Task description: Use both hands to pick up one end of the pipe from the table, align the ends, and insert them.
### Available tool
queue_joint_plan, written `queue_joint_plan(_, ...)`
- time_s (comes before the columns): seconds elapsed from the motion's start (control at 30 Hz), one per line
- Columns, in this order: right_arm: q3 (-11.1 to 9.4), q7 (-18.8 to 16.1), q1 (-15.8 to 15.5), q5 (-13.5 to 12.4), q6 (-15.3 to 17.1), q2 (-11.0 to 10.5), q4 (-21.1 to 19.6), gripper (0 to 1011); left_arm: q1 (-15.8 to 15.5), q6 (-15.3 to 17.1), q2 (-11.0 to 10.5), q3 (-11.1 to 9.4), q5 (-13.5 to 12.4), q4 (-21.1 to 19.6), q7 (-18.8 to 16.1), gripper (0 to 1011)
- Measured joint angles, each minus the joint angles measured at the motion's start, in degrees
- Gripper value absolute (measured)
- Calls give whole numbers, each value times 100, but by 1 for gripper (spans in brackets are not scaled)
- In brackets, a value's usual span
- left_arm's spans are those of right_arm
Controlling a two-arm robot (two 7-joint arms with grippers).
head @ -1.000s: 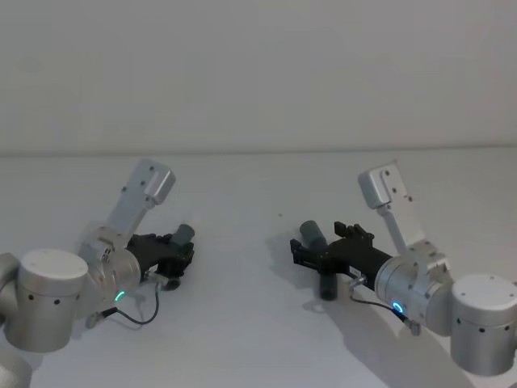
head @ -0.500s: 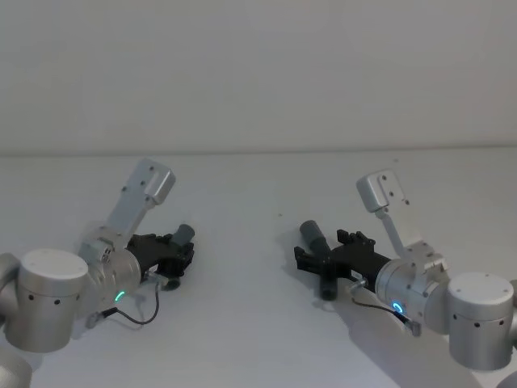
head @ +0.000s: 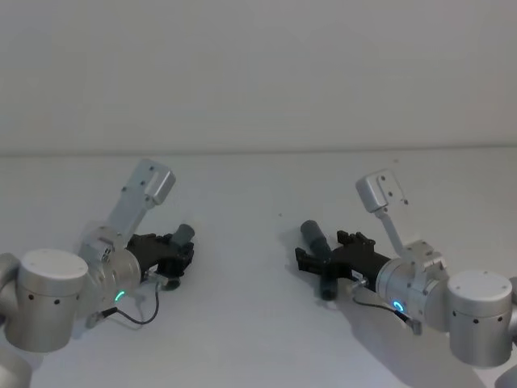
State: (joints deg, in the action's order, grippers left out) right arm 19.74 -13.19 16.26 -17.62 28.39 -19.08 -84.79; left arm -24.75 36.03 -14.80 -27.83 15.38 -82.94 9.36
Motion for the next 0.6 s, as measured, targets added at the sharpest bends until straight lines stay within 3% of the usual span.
queue_joint_plan(0.33,7,-49,29,20,-37,0,58,785,0,0,0,0,0,1,0,348)
queue_joint_plan(0.6,8,-70,42,29,-55,0,81,502,0,0,0,0,-1,0,0,348)
